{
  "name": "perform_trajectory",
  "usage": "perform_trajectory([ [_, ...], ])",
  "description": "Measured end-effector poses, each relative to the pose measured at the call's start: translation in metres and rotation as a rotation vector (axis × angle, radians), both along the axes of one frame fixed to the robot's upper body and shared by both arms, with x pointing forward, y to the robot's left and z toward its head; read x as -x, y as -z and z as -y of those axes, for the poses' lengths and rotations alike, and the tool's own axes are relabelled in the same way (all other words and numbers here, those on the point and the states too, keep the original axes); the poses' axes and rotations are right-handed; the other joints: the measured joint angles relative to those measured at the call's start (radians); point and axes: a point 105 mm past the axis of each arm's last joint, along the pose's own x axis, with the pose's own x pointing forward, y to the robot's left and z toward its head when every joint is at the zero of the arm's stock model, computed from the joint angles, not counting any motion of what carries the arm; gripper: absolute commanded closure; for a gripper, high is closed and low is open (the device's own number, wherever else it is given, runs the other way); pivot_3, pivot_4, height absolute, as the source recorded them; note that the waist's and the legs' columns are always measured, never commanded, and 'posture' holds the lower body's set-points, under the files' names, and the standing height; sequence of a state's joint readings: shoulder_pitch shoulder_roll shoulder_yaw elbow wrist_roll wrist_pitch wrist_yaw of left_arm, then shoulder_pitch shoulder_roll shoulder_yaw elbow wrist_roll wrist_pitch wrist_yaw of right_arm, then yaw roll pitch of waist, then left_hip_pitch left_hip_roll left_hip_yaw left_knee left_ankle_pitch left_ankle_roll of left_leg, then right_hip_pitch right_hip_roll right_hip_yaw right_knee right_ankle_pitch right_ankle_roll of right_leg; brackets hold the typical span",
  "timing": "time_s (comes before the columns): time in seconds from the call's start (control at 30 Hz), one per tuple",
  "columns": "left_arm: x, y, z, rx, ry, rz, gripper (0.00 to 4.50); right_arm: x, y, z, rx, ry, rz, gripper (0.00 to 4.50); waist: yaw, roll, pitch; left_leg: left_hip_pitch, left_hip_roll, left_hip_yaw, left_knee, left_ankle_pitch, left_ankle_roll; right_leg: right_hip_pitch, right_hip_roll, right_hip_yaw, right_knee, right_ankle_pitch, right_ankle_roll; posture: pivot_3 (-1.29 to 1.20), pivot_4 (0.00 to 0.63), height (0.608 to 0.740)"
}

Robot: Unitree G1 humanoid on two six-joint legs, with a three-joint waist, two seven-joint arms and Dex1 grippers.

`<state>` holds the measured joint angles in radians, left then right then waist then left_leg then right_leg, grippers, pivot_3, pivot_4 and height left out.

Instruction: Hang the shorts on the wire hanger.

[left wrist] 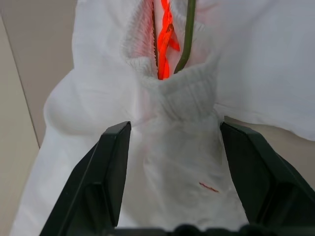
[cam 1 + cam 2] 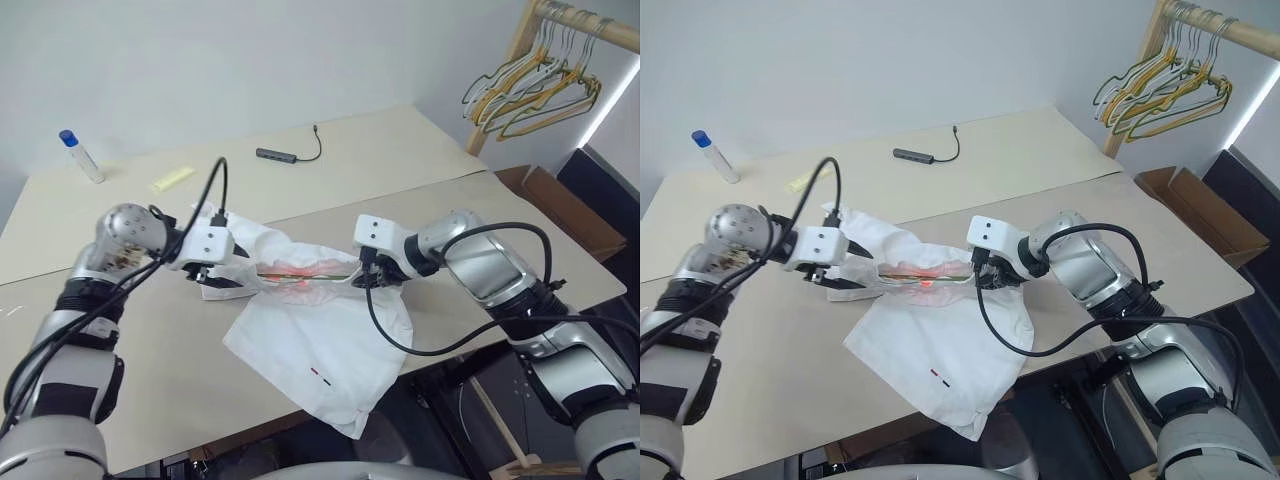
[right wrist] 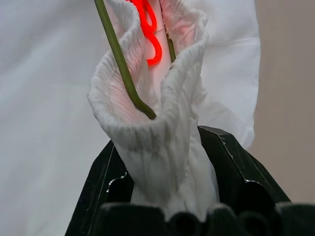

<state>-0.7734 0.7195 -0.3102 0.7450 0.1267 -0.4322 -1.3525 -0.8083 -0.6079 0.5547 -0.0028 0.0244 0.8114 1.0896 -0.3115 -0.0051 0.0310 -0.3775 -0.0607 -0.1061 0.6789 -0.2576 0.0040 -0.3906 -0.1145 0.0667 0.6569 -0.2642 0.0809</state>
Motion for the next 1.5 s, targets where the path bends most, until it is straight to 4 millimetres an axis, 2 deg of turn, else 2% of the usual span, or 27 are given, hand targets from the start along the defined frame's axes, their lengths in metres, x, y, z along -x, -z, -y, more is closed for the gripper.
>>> perform_trajectory([
  [0.07,0.0,0.005,0.007,0.006,0.012,-0.006,1.37,0.0,0.0,0.0,-0.001,-0.001,-0.001,2.72,-0.003,0.0,0.0,0.0,0.0,0.0,0.0,0.0,0.0,0.0,0.0,0.0,0.0,0.0,0.0,-0.26,0.0,0.74],
  [0.17,0.0,0.008,0.009,0.002,0.014,-0.008,1.9,0.0,0.0,0.0,-0.002,0.0,-0.002,2.72,-0.006,0.0,0.0,0.0,0.0,0.0,0.0,0.0,0.0,0.0,0.0,0.0,0.0,0.0,0.0,-0.26,0.0,0.74],
  [0.43,-0.004,0.012,0.01,0.018,-0.016,-0.015,4.38,0.0,-0.002,0.0,-0.014,0.003,-0.009,2.72,-0.005,0.0,0.0,0.0,0.0,0.0,0.0,0.0,0.0,0.0,0.0,0.0,0.0,0.0,0.0,-0.26,0.0,0.74],
  [0.47,-0.006,0.01,0.009,0.021,-0.023,-0.009,4.45,0.001,-0.002,0.0,-0.017,-0.001,-0.013,2.72,-0.005,0.0,0.0,0.0,0.0,0.0,0.0,0.0,0.0,0.0,0.0,0.0,0.0,0.0,0.0,-0.26,0.0,0.74],
  [0.8,-0.012,0.007,0.007,0.028,-0.07,0.004,4.45,0.0,-0.002,-0.004,-0.042,0.001,-0.024,2.72,-0.005,0.0,0.0,0.0,0.0,0.0,0.0,0.0,0.0,0.0,0.0,0.0,0.0,0.0,0.0,-0.25,0.0,0.74],
  [1.07,-0.024,-0.021,0.006,0.093,-0.119,0.021,4.5,-0.01,-0.019,0.002,-0.115,0.043,0.024,0.02,-0.004,0.0,0.0,0.0,0.0,0.0,0.0,0.0,0.0,0.0,0.0,0.0,0.0,0.0,0.0,-0.24,0.0,0.74],
  [1.4,-0.029,-0.037,0.006,0.138,-0.155,0.001,4.5,-0.007,-0.066,0.022,-0.16,0.076,0.155,0.02,-0.004,0.0,0.0,-0.001,0.0,0.0,0.0,0.0,0.0,0.0,0.0,0.0,0.0,0.0,0.0,-0.26,0.0,0.74],
  [1.5,-0.031,-0.043,0.008,0.142,-0.157,0.0,4.5,-0.006,-0.092,0.028,-0.174,0.103,0.21,0.02,-0.004,0.0,0.0,-0.002,0.0,0.0,0.0,0.0,0.0,-0.001,-0.001,0.0,0.0,0.0,0.0,-0.27,0.0,0.74],
])
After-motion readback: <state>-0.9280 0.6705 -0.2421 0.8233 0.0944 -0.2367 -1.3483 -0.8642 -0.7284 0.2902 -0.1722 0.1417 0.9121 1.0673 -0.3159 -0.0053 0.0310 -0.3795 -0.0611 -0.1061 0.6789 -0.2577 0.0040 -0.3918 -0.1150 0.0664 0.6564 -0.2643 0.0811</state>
